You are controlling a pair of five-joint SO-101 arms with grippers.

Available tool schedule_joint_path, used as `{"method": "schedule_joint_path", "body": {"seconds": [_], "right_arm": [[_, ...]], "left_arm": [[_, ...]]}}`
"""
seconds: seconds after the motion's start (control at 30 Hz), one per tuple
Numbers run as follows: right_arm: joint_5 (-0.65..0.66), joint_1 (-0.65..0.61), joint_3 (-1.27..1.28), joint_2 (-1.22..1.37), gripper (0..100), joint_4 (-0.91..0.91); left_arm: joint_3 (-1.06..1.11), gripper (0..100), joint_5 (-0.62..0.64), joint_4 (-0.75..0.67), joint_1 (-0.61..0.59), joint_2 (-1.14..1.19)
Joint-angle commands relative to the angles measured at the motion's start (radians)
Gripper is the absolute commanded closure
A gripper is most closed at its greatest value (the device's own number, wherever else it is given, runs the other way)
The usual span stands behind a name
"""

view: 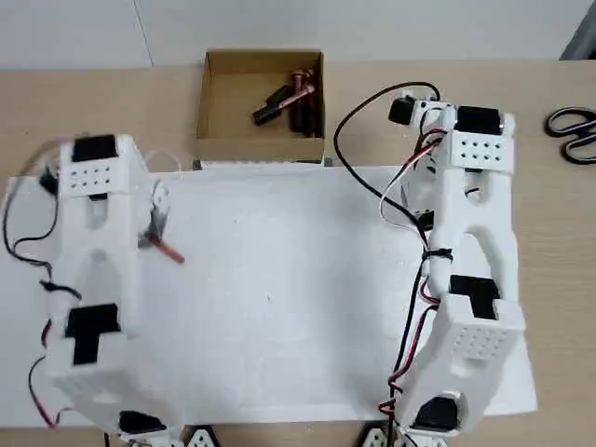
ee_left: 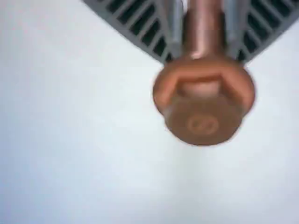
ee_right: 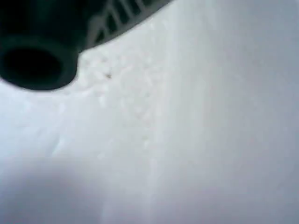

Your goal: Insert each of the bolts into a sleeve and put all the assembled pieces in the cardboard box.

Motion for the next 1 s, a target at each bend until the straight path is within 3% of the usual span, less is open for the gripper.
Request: {"method": "schedule_joint_path", "body": {"seconds": [0.0,0.2,0.4,0.67,0.97], "right_arm": [[0.008,-0.018,-0.006,-0.099,98.9,0.018],[0.011,-0.036,0.002,-0.249,99.5,0.024],[0.012,-0.102,0.219,-0.441,99.5,0.025],[0.089,-0.202,0.571,-0.834,99.6,0.021],[0.091,-0.188,0.75,-1.07,99.5,0.016]], "left_arm": [[-0.104,99,-0.08,0.025,0.044,-0.16],[-0.107,99,-0.086,0.025,0.055,-0.275],[-0.11,99,-0.094,0.044,0.06,-0.359],[-0.105,99,-0.348,0.04,0.061,-0.539],[-0.104,99,-0.542,0.055,0.124,-0.628]]}}
